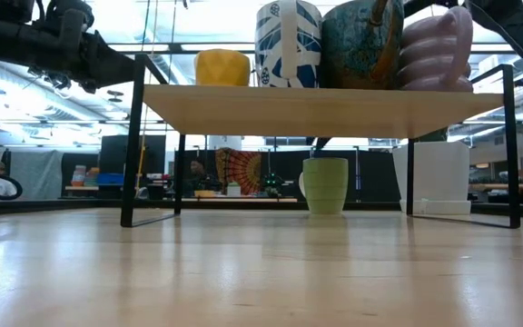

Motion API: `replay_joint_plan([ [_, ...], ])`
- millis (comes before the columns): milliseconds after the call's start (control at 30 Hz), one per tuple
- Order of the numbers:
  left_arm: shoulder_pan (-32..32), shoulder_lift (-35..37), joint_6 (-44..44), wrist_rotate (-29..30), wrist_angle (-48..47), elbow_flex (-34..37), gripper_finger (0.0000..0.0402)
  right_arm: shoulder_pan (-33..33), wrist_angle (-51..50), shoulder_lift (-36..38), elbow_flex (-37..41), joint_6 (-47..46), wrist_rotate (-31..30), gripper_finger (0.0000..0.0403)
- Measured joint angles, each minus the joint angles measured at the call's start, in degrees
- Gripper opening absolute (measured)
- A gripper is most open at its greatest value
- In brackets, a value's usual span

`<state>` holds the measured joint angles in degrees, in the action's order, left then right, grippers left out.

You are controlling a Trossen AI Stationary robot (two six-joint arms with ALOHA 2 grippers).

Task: Place coffee mugs
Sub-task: Put the green mug on the shelf

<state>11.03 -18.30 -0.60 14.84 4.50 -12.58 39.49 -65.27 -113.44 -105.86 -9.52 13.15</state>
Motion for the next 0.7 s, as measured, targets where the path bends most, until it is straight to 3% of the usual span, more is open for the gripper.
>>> replay_joint_plan([
  [367,0.0,-0.05,3.23,-0.03,-0.07,0.0,0.0142,-0.53,-7.06,-1.59,0.02,6.65,0.06,0.0158],
  [700,0.0,-0.05,2.71,-0.01,-0.07,0.0,0.0142,-1.25,-7.28,-1.76,0.02,10.02,0.42,0.0158],
])
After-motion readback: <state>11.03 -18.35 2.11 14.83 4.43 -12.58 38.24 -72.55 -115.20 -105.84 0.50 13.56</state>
